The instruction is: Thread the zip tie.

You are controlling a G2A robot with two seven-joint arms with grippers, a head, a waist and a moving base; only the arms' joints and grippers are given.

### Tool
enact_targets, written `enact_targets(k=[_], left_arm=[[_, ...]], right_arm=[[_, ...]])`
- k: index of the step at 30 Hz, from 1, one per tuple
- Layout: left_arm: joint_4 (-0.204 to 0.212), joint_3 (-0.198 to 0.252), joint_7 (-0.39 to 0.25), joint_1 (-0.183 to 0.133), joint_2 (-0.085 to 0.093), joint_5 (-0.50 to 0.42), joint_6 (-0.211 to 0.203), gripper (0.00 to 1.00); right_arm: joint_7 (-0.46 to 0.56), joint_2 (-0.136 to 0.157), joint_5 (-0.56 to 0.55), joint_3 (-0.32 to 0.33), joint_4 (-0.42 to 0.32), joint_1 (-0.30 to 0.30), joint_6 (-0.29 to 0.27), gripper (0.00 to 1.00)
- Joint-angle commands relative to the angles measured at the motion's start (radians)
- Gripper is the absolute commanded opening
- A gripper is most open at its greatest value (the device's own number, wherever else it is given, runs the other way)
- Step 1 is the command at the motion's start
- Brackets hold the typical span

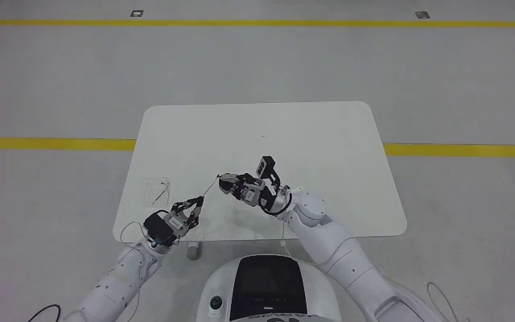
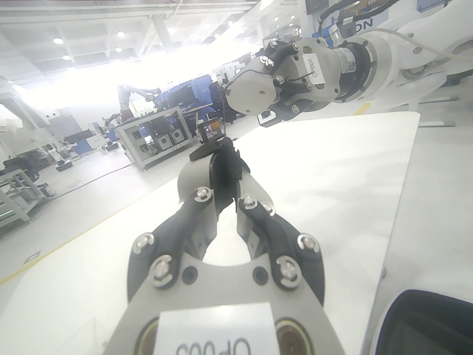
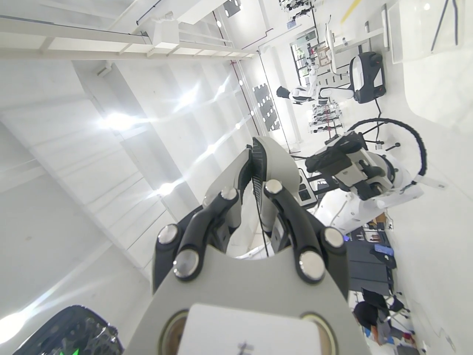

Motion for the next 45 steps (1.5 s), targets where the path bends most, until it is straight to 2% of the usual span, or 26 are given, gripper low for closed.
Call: enact_targets(k=[1,33,34,35,36,45], left_arm=[[0.000,-0.001,0.001,0.000,0.000,0.000,0.001,0.00],[-0.010,-0.011,0.003,0.014,0.001,0.001,0.007,0.00],[-0.010,-0.011,0.001,0.015,0.001,-0.001,0.007,0.19],[-0.010,-0.012,-0.001,0.015,0.001,-0.003,0.007,0.65],[-0.010,-0.013,-0.003,0.015,0.001,-0.006,0.008,1.00],[-0.012,-0.022,-0.008,0.017,0.001,-0.018,0.012,1.00]], right_arm=[[-0.001,0.000,0.000,0.000,-0.002,-0.001,-0.001,0.00],[-0.008,0.010,-0.003,0.004,-0.028,-0.019,-0.003,0.00],[-0.007,0.010,-0.003,0.004,-0.027,-0.018,-0.003,0.00],[-0.007,0.010,-0.003,0.003,-0.027,-0.018,-0.003,0.00],[-0.007,0.010,-0.002,0.003,-0.027,-0.018,-0.003,0.00],[-0.007,0.011,-0.001,0.000,-0.025,-0.016,-0.003,0.00]])
